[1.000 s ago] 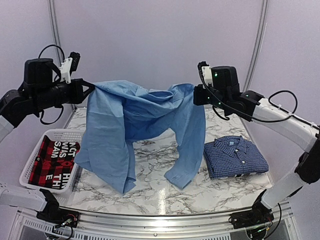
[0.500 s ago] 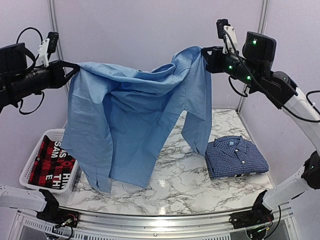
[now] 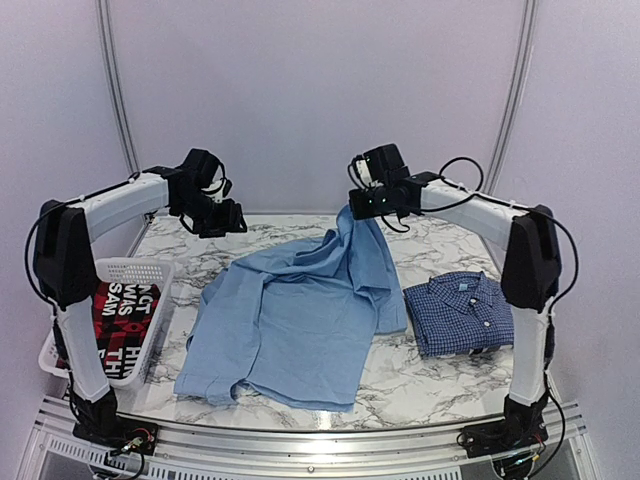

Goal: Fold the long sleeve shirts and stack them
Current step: Flatten out the crumpled shirt at the center of the board, then pick up the sleeve from the center of the board.

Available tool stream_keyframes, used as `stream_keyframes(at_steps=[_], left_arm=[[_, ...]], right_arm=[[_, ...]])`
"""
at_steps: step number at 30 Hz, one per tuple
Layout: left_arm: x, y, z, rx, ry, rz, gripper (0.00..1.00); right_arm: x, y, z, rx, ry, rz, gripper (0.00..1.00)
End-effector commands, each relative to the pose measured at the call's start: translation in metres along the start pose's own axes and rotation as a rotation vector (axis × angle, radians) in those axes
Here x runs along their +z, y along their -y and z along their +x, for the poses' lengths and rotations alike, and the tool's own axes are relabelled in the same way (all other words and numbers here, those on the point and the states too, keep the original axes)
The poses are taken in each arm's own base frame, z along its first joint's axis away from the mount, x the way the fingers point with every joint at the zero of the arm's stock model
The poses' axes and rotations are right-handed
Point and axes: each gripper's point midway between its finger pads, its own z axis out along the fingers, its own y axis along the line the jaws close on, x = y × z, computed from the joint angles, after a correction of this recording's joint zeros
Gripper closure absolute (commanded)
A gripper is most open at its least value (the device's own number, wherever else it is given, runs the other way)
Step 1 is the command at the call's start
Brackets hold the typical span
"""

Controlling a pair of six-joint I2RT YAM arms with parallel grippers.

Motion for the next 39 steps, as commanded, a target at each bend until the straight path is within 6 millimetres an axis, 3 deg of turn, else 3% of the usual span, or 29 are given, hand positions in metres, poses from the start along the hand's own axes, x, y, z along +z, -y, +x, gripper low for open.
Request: stream_keyframes(at_steps=[1, 4, 9, 12, 17, 21, 27, 32, 39], left_arm=[[-0.02, 0.011, -0.038, -0.007, 0.106, 0.02, 0.22], [-0.027, 0.006, -0.028, -0.012, 0.105, -0.002, 0.11], [-0.032, -0.007, 0.019, -0.013, 0.052, -0.073, 0.1], [-0.042, -0.011, 0.049, -0.024, 0.033, -0.104, 0.1], [-0.059, -0.015, 0.103, -0.044, 0.024, -0.143, 0.1], [-0.068, -0.022, 0.148, -0.097, 0.002, -0.166, 0.13], [-0.068, -0.042, 0.217, -0.178, -0.067, -0.217, 0.3], [-0.068, -0.047, 0.255, -0.206, -0.112, -0.254, 0.38], [-0.077, -0.069, 0.298, -0.253, -0.161, -0.352, 0.36]], right_arm=[[0.003, 0.003, -0.022, 0.047, 0.013, 0.017, 0.78], [-0.001, -0.002, -0.017, 0.035, 0.0, 0.011, 0.57], [-0.016, -0.012, 0.016, -0.002, -0.059, 0.02, 0.29], [-0.034, -0.015, 0.029, -0.001, -0.059, 0.021, 0.2], [-0.055, -0.031, 0.058, -0.02, -0.083, -0.017, 0.17], [-0.068, -0.061, 0.091, -0.042, -0.119, -0.118, 0.17], [-0.086, -0.097, 0.131, -0.071, -0.157, -0.222, 0.22], [-0.091, -0.111, 0.158, -0.091, -0.195, -0.265, 0.24], [-0.09, -0.113, 0.176, -0.085, -0.22, -0.28, 0.24]])
